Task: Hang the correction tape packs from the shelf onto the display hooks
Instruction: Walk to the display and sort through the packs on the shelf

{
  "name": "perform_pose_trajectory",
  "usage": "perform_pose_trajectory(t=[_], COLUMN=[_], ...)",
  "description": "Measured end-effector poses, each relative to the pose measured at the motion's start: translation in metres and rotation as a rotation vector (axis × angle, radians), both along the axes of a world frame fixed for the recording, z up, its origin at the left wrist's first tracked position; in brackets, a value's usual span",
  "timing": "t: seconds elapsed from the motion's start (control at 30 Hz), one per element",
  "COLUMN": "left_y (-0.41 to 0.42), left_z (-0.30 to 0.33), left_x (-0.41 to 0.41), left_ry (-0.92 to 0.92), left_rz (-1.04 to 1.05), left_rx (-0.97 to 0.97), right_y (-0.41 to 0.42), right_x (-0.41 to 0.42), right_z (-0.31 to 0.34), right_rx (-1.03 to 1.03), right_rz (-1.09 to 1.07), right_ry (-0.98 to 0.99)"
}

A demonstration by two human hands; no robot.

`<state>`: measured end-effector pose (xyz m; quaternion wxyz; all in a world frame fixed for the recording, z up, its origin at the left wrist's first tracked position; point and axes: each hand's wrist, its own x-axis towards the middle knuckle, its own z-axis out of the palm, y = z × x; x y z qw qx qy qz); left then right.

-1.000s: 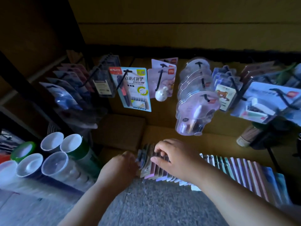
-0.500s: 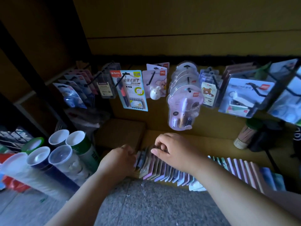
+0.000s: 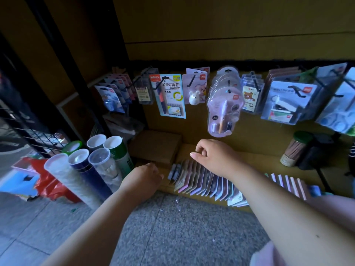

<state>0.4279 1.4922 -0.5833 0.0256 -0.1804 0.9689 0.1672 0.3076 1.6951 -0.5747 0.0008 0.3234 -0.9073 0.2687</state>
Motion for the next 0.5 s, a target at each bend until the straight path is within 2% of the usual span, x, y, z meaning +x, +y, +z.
perform_pose_trajectory(t=[0.23,0.5], left_y=[-0.006,-0.026], left_z=[-0.022,-0.072], left_x=[-0.020,-0.052], left_ry=[-0.023,-0.063], left_rz=[0.025,0.100], left_rx=[0.063,0.141], right_y=[-0.024,-0.069], right_x=[-0.017,-0.055], right_z=[-0.040,-0.117], right_rx=[0.059,0.133], right_rz=[-0.038,-0.077], right_ry=[-0.051,-0.276])
